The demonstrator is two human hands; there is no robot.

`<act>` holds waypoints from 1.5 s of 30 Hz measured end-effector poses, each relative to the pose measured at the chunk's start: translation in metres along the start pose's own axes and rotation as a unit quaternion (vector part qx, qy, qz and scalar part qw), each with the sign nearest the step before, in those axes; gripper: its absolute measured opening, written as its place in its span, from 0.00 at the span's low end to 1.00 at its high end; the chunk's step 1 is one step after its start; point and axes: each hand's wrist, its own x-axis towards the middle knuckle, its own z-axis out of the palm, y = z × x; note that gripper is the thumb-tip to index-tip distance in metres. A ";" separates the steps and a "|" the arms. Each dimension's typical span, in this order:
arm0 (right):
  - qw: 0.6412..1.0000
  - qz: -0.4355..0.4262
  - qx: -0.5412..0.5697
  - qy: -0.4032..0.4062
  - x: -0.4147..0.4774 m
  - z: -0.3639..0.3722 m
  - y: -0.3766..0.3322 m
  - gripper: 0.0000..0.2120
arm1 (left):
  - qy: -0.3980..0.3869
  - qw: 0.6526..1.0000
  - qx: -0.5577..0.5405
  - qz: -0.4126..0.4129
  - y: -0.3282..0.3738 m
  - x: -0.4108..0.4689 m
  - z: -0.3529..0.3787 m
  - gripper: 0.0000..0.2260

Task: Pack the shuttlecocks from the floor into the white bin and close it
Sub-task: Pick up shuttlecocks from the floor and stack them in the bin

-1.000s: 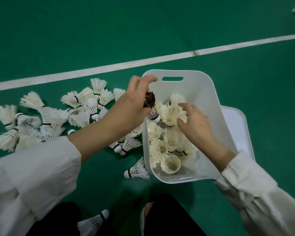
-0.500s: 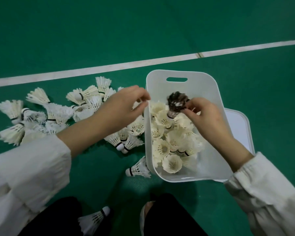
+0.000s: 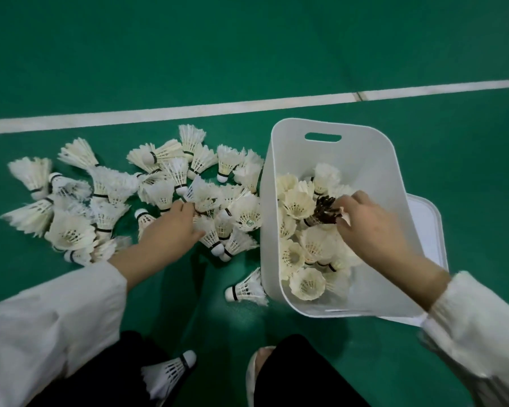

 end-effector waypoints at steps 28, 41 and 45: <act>0.989 -0.095 0.115 0.010 -0.004 0.045 -0.199 0.11 | 0.102 0.955 -0.279 0.000 -0.092 -0.103 0.016 0.19; 0.971 -0.180 0.152 -0.034 0.003 0.047 -0.223 0.14 | 0.005 0.988 0.133 -0.074 -0.085 -0.037 -0.021 0.14; 0.967 -0.194 0.165 -0.017 0.005 0.033 -0.217 0.14 | 0.021 0.986 0.149 -0.069 -0.081 -0.031 -0.024 0.02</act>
